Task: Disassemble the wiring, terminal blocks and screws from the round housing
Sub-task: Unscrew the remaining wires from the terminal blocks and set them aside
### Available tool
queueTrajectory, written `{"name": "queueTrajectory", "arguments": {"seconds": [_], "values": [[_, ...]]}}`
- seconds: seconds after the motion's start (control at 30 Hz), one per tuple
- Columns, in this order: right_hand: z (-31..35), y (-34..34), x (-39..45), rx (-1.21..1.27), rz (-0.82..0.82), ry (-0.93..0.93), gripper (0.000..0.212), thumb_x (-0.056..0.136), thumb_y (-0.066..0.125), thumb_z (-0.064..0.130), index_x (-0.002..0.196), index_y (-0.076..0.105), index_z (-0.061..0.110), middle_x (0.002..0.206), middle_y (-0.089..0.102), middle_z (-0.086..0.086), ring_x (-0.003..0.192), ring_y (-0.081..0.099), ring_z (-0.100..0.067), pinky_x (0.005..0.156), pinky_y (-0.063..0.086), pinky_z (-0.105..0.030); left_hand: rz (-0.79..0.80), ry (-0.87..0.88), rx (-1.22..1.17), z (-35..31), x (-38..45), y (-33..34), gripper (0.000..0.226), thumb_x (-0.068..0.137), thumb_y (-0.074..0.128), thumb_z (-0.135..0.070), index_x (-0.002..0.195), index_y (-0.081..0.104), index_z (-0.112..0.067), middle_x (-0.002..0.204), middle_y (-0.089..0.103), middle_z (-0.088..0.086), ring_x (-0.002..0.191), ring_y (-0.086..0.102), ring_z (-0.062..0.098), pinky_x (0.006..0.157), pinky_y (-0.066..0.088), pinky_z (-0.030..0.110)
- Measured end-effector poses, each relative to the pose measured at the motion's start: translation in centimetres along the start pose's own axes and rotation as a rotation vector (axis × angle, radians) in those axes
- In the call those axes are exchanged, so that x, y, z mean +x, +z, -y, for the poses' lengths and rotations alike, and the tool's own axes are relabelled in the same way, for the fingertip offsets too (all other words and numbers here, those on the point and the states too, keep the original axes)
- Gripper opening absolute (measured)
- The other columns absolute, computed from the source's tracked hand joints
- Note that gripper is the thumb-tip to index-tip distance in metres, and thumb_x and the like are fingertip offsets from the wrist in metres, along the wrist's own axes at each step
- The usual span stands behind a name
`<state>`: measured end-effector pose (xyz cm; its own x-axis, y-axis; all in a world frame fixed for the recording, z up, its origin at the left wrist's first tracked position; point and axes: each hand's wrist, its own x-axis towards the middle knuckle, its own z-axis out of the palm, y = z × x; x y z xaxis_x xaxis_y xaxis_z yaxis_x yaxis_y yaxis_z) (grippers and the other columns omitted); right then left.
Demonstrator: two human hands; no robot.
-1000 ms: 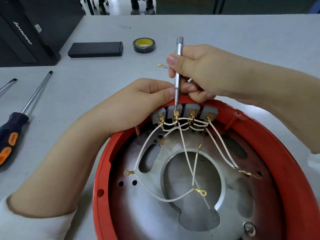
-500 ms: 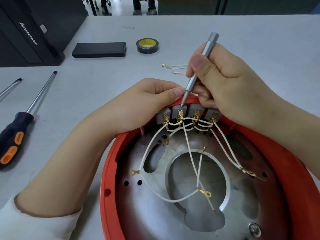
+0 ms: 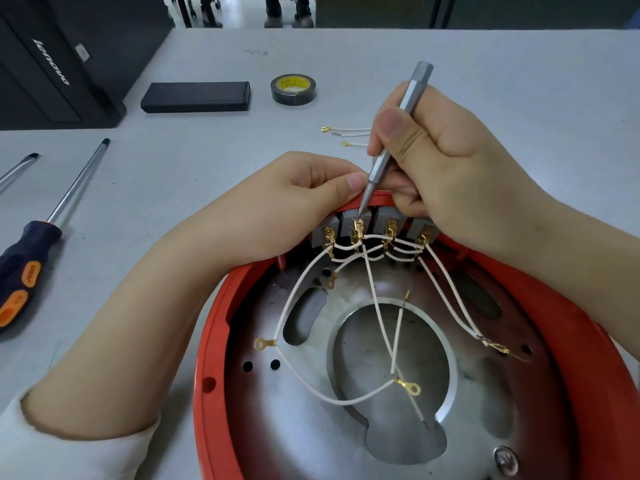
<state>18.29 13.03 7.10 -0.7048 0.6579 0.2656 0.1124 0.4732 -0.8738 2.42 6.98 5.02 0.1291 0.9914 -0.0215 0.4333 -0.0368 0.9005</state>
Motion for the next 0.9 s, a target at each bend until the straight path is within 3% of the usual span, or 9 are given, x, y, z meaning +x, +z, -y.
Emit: {"name": "queueTrajectory", "arguments": {"seconds": [0.4, 0.5, 0.6, 0.77, 0.9], "values": [[-0.1, -0.01, -0.47, -0.025, 0.033, -0.099, 0.02, 0.1, 0.034, 0.029, 0.083, 0.043, 0.024, 0.055, 0.044, 0.019, 0.047, 0.042, -0.001, 0.048, 0.034, -0.011, -0.003, 0.005, 0.009, -0.26, -0.17, 0.11, 0.03, 0.102, 0.042, -0.023, 0.108, 0.07, -0.014, 0.099, 0.075, 0.001, 0.097, 0.069, 0.018, 0.095, 0.05, 0.036], [-0.11, 0.13, -0.72, -0.026, -0.026, -0.105, 0.02, 0.102, 0.033, 0.027, 0.084, 0.043, 0.025, 0.054, 0.046, 0.022, 0.048, 0.046, -0.001, 0.048, 0.035, -0.01, 0.006, 0.003, -0.002, -0.23, -0.15, 0.12, 0.029, 0.102, 0.043, -0.024, 0.109, 0.07, -0.019, 0.099, 0.075, -0.005, 0.098, 0.069, 0.01, 0.095, 0.05, 0.028], [-0.05, 0.11, -0.88, 0.004, -0.092, -0.116, 0.021, 0.101, 0.034, 0.026, 0.083, 0.044, 0.025, 0.052, 0.045, 0.02, 0.048, 0.046, -0.001, 0.048, 0.035, -0.01, 0.018, -0.001, -0.047, -0.18, -0.17, 0.13, 0.027, 0.101, 0.043, -0.022, 0.104, 0.07, -0.021, 0.095, 0.075, -0.005, 0.091, 0.07, 0.007, 0.085, 0.051, 0.019], [-0.09, 0.26, -0.83, 0.0, -0.075, -0.104, 0.02, 0.101, 0.033, 0.026, 0.083, 0.042, 0.024, 0.051, 0.046, 0.023, 0.047, 0.047, 0.0, 0.048, 0.035, -0.01, 0.019, -0.016, -0.072, -0.06, -0.15, 0.15, 0.028, 0.101, 0.044, -0.023, 0.108, 0.07, -0.017, 0.098, 0.075, -0.002, 0.095, 0.07, 0.011, 0.089, 0.052, 0.023], [0.03, 0.41, -0.66, -0.047, -0.065, -0.118, 0.02, 0.103, 0.032, 0.022, 0.085, 0.04, 0.023, 0.053, 0.048, 0.026, 0.049, 0.05, 0.002, 0.049, 0.035, -0.009, 0.017, -0.015, -0.055, -0.2, -0.21, 0.17, 0.029, 0.101, 0.043, -0.024, 0.111, 0.07, -0.017, 0.103, 0.074, -0.002, 0.102, 0.068, 0.015, 0.099, 0.048, 0.036]]}}
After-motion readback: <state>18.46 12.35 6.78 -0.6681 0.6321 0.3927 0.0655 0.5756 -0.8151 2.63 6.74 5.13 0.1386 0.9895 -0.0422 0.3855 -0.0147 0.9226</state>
